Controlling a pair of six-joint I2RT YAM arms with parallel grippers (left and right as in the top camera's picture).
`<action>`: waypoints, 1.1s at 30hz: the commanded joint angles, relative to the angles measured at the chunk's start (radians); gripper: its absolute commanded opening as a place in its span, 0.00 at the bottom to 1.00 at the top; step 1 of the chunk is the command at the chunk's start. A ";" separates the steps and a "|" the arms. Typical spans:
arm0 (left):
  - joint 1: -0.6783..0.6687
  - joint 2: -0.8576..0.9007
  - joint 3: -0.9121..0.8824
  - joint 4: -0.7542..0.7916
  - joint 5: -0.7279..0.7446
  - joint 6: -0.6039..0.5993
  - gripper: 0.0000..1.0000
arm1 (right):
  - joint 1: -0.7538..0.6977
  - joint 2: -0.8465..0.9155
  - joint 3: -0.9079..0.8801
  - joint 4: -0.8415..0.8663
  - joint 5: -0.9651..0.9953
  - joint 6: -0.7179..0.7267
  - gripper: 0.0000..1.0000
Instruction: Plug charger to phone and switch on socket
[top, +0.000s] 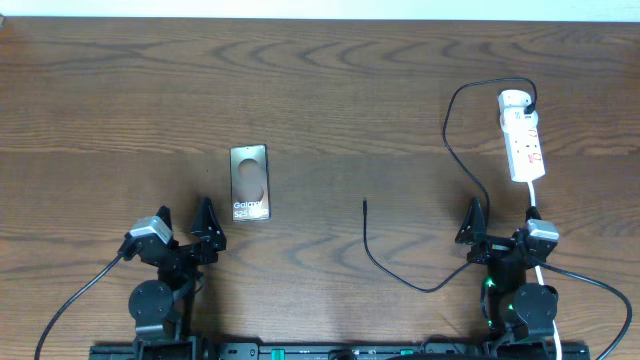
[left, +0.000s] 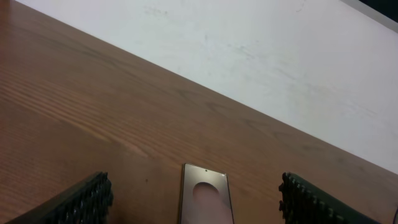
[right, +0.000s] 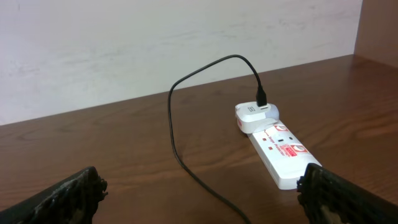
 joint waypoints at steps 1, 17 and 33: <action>-0.005 -0.007 -0.010 -0.043 0.019 0.002 0.85 | -0.007 -0.007 -0.001 -0.005 -0.006 -0.010 0.99; -0.005 -0.007 -0.010 -0.043 0.019 0.002 0.85 | -0.007 -0.007 -0.001 -0.005 -0.006 -0.010 0.99; -0.005 -0.007 -0.010 -0.046 -0.021 0.003 0.85 | -0.007 -0.007 -0.001 -0.005 -0.006 -0.010 0.99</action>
